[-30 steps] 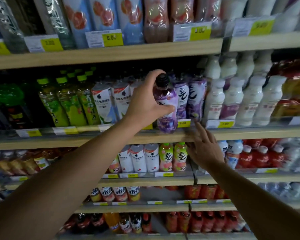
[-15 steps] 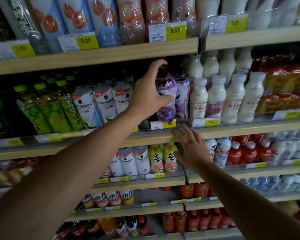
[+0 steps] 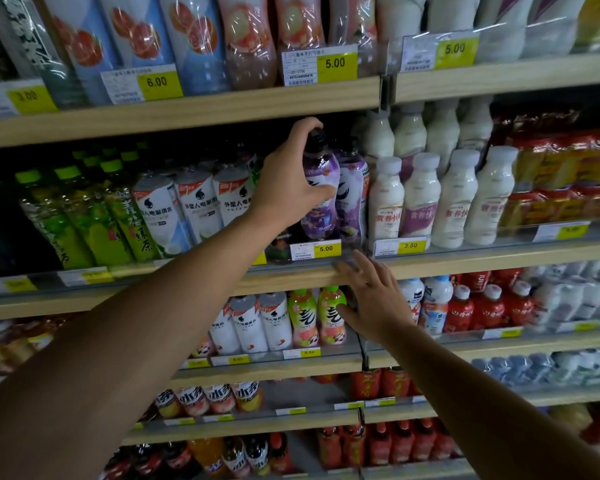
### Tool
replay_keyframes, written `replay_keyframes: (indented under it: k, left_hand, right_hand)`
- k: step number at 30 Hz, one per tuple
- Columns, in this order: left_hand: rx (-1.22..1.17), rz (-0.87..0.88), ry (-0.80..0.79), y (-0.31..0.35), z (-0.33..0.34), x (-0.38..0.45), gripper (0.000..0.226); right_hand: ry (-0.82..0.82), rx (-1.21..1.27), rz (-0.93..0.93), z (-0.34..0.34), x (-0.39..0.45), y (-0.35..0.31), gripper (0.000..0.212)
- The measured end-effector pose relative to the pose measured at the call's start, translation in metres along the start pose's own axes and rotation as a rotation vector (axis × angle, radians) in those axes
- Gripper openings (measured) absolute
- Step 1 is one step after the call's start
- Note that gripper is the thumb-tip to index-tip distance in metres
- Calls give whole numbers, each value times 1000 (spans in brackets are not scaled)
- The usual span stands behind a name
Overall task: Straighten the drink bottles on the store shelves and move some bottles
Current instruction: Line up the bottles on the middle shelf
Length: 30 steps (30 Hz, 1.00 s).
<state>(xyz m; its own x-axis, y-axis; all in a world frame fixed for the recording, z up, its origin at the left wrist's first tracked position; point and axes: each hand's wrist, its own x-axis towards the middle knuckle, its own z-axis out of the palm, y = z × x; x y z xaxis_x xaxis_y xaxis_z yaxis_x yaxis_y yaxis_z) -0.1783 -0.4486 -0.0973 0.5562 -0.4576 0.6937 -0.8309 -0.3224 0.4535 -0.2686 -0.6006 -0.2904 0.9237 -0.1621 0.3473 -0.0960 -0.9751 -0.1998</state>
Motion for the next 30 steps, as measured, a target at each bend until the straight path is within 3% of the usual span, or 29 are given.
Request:
replay_keyframes:
  k: [21,27,30]
  left_hand:
    - [136,-109,-63,-19,25,12,92]
    - [328,-74,-64,-16,31,5,96]
    - [564,8,-20,-18,34,4,95]
  right_hand:
    - [44,18,-12,-3,-3,-5,80]
    - [50,0,-13,-2,-3,-5,81]
    - [46,5,-11,-1,-3,-5,81]
